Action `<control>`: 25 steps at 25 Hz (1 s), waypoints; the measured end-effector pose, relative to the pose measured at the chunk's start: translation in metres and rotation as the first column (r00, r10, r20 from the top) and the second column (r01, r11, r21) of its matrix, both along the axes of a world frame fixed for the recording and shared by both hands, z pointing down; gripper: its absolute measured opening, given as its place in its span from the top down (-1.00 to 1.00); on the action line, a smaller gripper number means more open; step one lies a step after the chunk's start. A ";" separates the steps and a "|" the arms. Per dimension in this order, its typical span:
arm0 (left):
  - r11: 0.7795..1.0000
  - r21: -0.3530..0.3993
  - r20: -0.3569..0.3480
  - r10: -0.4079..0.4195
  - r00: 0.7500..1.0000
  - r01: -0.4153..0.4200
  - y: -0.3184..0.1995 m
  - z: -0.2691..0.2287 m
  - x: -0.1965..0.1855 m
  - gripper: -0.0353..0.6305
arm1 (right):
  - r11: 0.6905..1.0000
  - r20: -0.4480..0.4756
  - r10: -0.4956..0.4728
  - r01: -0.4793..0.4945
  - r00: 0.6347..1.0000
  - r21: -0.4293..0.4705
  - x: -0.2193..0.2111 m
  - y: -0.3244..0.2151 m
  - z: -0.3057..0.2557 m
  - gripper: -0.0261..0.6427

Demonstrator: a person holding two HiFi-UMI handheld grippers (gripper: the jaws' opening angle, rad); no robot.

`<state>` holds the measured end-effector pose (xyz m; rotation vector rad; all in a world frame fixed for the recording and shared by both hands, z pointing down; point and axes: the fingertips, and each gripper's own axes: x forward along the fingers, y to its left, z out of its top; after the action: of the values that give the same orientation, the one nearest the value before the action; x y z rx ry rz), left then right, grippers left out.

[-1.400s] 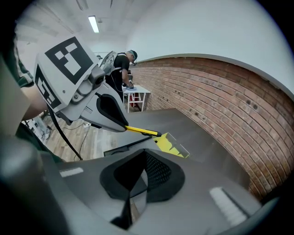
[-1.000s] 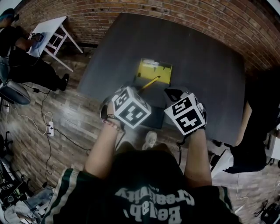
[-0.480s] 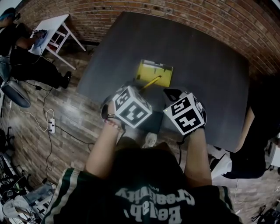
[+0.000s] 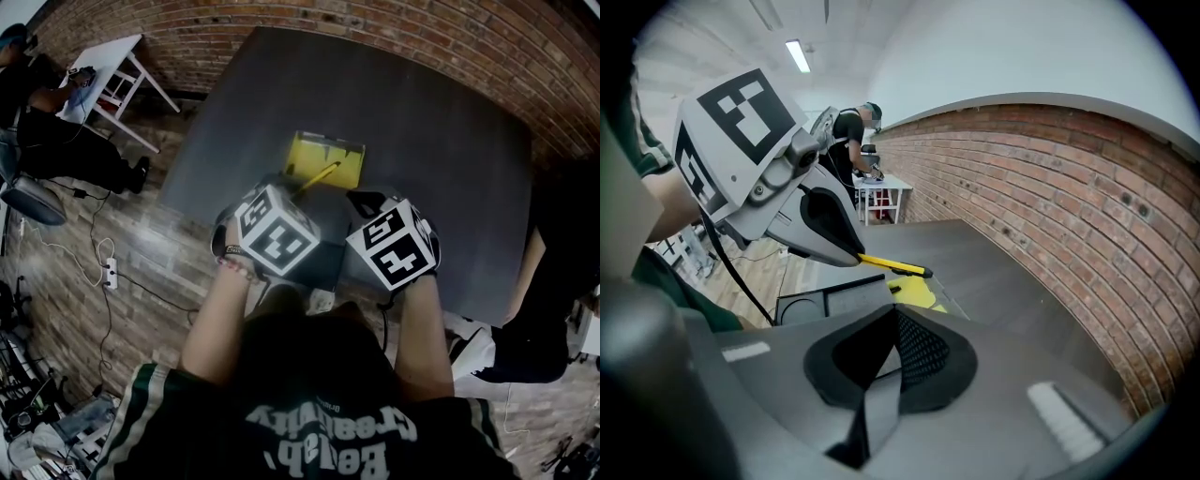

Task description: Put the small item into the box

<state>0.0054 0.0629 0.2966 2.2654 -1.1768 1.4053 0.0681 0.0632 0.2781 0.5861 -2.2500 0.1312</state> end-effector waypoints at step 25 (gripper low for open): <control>0.990 -0.041 -0.023 0.133 0.991 -0.134 -0.061 0.014 -0.061 0.81 | 0.992 -0.044 0.118 -0.119 0.992 -0.030 -0.064 -0.059 0.007 0.90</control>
<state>-0.0555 0.0020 0.3107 2.3619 -0.9960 1.4353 0.0037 0.0046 0.2854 0.6987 -2.1680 0.2133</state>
